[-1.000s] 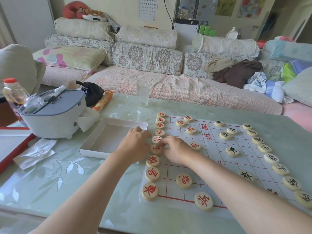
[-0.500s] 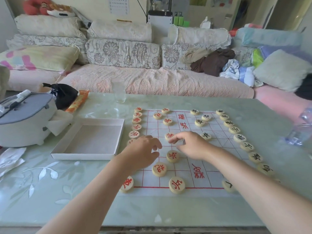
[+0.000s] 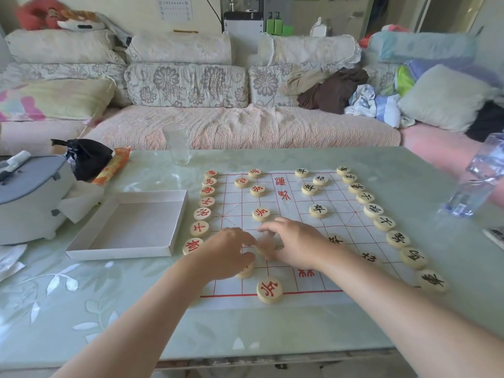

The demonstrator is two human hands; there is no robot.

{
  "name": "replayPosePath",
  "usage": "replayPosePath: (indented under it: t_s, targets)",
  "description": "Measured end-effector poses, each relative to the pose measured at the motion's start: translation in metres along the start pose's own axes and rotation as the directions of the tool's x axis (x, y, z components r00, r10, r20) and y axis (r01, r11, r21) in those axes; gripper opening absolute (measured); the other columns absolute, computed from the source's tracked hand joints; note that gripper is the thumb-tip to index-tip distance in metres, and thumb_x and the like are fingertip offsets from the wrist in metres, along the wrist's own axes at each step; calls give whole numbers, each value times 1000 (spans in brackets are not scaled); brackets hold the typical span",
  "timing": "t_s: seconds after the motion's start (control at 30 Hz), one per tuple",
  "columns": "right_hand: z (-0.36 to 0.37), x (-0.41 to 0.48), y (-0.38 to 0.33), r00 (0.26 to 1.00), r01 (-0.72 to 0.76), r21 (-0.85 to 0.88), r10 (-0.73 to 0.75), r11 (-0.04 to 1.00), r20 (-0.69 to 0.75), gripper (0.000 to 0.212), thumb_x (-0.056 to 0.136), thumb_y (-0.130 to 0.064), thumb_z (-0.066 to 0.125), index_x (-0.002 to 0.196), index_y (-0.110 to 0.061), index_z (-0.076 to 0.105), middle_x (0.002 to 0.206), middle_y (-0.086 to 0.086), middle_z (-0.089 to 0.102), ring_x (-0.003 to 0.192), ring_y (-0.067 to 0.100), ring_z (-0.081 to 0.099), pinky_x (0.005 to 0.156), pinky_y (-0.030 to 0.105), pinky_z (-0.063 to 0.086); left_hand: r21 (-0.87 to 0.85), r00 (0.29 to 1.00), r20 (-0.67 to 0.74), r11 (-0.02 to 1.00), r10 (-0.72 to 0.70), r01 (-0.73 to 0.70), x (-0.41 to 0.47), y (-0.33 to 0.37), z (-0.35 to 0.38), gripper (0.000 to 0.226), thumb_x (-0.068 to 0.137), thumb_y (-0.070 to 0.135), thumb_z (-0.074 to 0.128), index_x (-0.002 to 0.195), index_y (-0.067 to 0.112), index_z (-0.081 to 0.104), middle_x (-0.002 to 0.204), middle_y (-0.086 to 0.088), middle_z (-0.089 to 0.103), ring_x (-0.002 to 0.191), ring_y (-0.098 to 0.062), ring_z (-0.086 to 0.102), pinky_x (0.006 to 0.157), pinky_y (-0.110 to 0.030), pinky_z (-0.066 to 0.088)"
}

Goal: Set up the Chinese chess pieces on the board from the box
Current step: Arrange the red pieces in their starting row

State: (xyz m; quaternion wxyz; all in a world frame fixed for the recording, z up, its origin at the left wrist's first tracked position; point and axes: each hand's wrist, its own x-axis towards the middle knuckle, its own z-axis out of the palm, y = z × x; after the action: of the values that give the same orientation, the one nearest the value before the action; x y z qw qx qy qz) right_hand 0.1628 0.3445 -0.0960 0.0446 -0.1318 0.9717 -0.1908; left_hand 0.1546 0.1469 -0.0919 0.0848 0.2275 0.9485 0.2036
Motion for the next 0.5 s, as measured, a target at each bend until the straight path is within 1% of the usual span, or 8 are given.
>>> replayPosePath:
  t_s: [0.03, 0.1, 0.17, 0.23, 0.33, 0.43, 0.5]
  targets:
    - [0, 0, 0, 1000, -3, 9, 3, 1000, -3, 60, 84, -56, 65, 139, -43, 46, 126, -17, 51, 111, 11, 56, 89, 31, 45, -14, 1000, -10, 1000, -2, 2, 2, 0, 0, 37, 89, 29, 57, 126, 31, 58, 118, 12, 59, 106, -10, 55, 91, -27, 47]
    - [0, 0, 1, 1000, -9, 41, 9, 999, -10, 62, 84, -55, 66, 141, -41, 45, 125, -17, 50, 111, 10, 56, 89, 30, 45, -29, 1000, -29, 1000, -6, 5, 4, 0, 0, 38, 89, 30, 58, 127, 30, 56, 116, 13, 60, 102, -9, 55, 88, -26, 47]
    - [2, 0, 2, 1000, -11, 57, 12, 998, -16, 61, 84, -52, 66, 140, -41, 47, 127, -19, 51, 115, 9, 54, 94, 30, 45, -44, 999, -44, 999, -14, 12, 7, -1, 1, 38, 89, 30, 60, 127, 31, 56, 115, 14, 61, 101, -8, 55, 87, -25, 47]
    - [4, 1, 2, 1000, -16, 55, 17, 998, -25, 57, 83, -54, 66, 137, -41, 51, 131, -19, 51, 118, 8, 53, 97, 31, 45, -62, 999, -49, 998, -15, 12, 9, -1, 3, 37, 88, 29, 61, 124, 32, 58, 114, 14, 62, 99, -7, 56, 86, -24, 47]
    - [4, 3, 3, 1000, -10, 46, 11, 999, -25, 56, 81, -59, 66, 133, -41, 56, 129, -18, 51, 115, 8, 55, 94, 31, 47, -75, 998, -56, 997, -6, 2, 13, -1, 6, 37, 86, 28, 64, 123, 32, 59, 111, 14, 64, 98, -8, 57, 85, -25, 49]
    - [4, 5, 4, 1000, -1, 38, 1, 999, -15, 57, 80, -56, 68, 133, -39, 57, 128, -17, 52, 113, 9, 55, 92, 30, 47, -53, 997, -76, 999, -4, 0, 17, 2, 5, 38, 86, 34, 66, 123, 31, 58, 107, 17, 64, 95, -8, 57, 83, -29, 51]
    - [3, 6, 5, 1000, -1, 43, 1, 999, -8, 55, 79, -55, 68, 131, -39, 58, 125, -17, 52, 112, 9, 55, 93, 31, 47, -34, 997, -81, 999, -1, -2, 20, 2, 5, 35, 84, 37, 67, 119, 31, 61, 103, 19, 63, 91, -7, 56, 82, -29, 52]
